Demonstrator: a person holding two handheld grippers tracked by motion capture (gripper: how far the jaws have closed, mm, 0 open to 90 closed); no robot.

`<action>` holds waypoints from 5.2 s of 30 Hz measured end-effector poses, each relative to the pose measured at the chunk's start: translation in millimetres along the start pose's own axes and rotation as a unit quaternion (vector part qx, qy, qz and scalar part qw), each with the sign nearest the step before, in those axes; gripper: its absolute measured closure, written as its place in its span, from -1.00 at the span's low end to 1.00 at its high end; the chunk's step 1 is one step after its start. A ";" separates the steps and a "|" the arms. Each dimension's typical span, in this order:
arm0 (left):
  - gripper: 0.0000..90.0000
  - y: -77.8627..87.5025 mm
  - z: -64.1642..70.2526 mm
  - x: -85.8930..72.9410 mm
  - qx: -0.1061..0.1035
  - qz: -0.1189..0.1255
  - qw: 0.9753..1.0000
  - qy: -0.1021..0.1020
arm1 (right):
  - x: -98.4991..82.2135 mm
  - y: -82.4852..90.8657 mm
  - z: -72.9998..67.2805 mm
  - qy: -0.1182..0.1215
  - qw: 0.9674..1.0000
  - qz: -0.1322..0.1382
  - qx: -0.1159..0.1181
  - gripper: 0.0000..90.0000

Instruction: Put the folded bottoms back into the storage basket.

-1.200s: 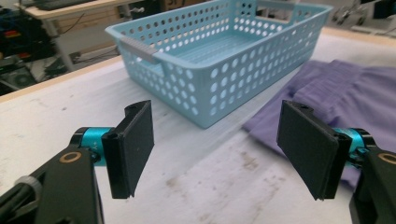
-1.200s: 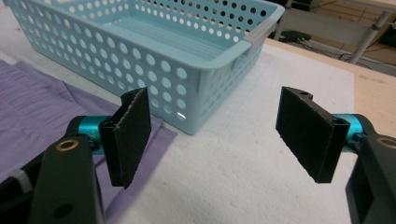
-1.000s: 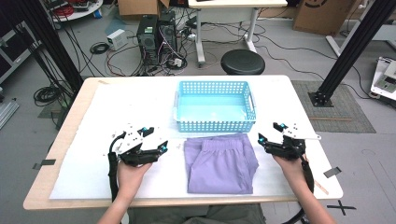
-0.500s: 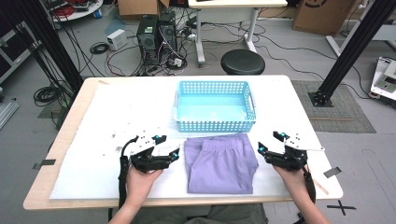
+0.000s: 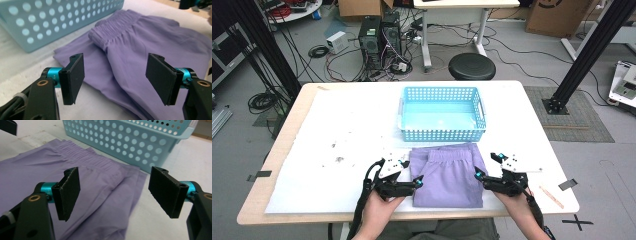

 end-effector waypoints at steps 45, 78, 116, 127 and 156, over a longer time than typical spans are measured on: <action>0.18 -21.6 1.7 -27.8 0.043 -0.093 0.993 0.063 | -46.2 -12.4 -9.2 -0.045 0.987 -0.152 0.013 0.40; 0.28 -32.4 3.0 -25.8 0.075 -0.094 0.992 0.044 | -44.0 -18.0 -20.5 -0.049 0.987 -0.154 0.027 0.54; 0.84 -44.7 10.7 -23.1 0.053 -0.091 0.994 0.010 | -42.9 -20.2 -27.9 -0.044 0.987 -0.149 0.047 0.76; 0.89 -42.1 11.5 -12.8 0.022 -0.070 0.997 0.023 | -34.1 -16.0 -24.3 -0.045 0.990 -0.127 0.049 0.88; 0.90 -7.5 18.2 57.3 0.012 0.000 1.000 -0.025 | 27.0 -5.9 -30.4 -0.036 0.996 -0.042 0.066 0.88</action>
Point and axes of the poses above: each handheld gripper's, and its own axes: y roughly backward along the jaws, x roughly out of its top, z roughly to its right, the point moved 10 cm from there along -y, roughly forward along the jaws, and after that the axes turned 13 degrees about z, right-handed, at the moved point
